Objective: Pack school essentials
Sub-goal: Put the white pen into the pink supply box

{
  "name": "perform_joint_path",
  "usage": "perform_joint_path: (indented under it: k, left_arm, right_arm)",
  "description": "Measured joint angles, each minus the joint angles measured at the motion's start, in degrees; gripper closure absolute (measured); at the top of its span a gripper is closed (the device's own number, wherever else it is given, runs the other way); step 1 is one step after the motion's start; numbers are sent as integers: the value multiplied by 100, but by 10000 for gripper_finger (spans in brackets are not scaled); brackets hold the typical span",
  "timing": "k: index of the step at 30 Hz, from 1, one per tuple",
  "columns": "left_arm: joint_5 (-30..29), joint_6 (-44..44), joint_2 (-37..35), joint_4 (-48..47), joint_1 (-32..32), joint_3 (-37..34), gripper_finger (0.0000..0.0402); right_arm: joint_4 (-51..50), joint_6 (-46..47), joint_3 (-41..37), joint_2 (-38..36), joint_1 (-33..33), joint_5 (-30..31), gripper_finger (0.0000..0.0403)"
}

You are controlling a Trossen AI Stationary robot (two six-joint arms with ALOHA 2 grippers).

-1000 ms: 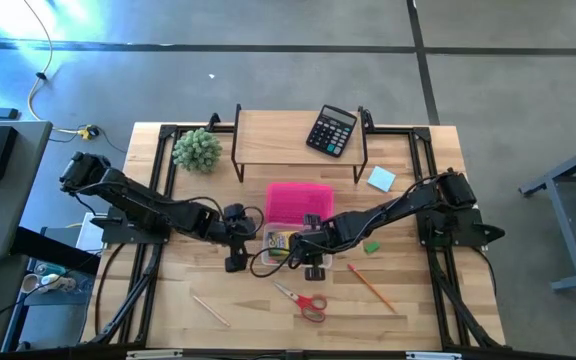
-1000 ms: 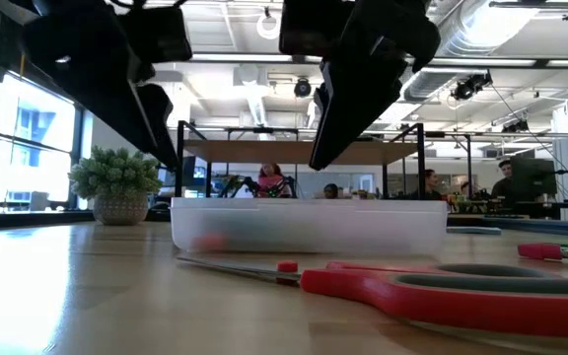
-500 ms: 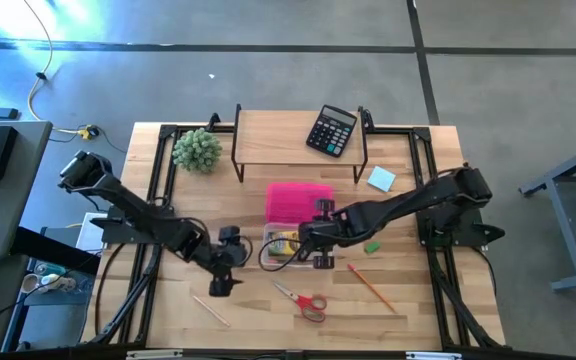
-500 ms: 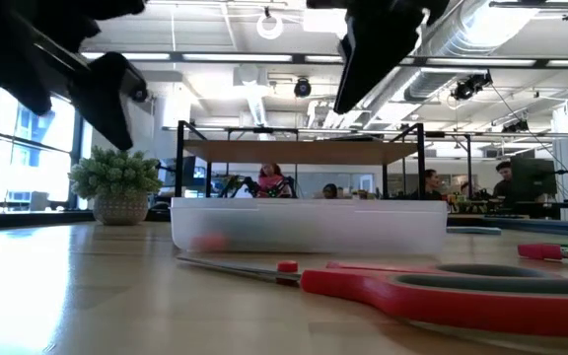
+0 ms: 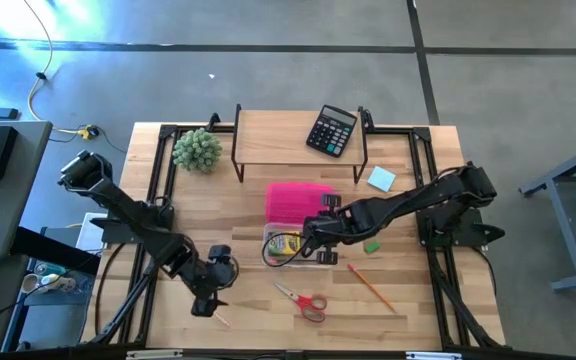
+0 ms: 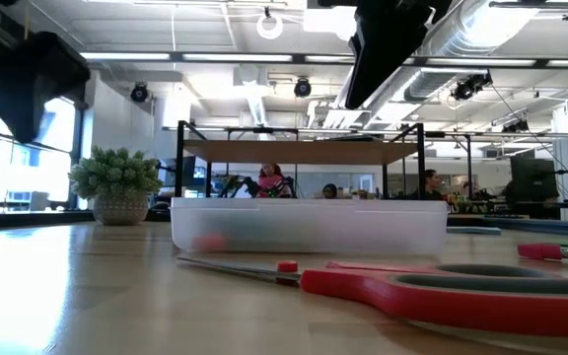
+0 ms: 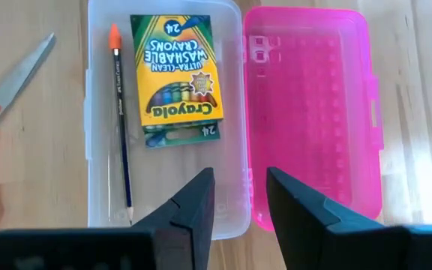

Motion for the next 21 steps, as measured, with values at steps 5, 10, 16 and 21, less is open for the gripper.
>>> perform_joint_path:
  k: [5,10,16,21]
  left_arm:
    - [-380,-299,0,31,-435,2,9]
    - [-765,-378,0,390,-828,2,9]
    - [-1063,-383,0,516,-1143,2,9]
    - [-1188,-430,80,530,-1286,4,9]
  right_arm:
    - [-2,110,0,0,-67,-5,289]
    - [-2,163,0,2,-189,-4,289]
    - [19,158,0,2,-334,-4,289]
    - [18,153,0,4,-442,-4,289]
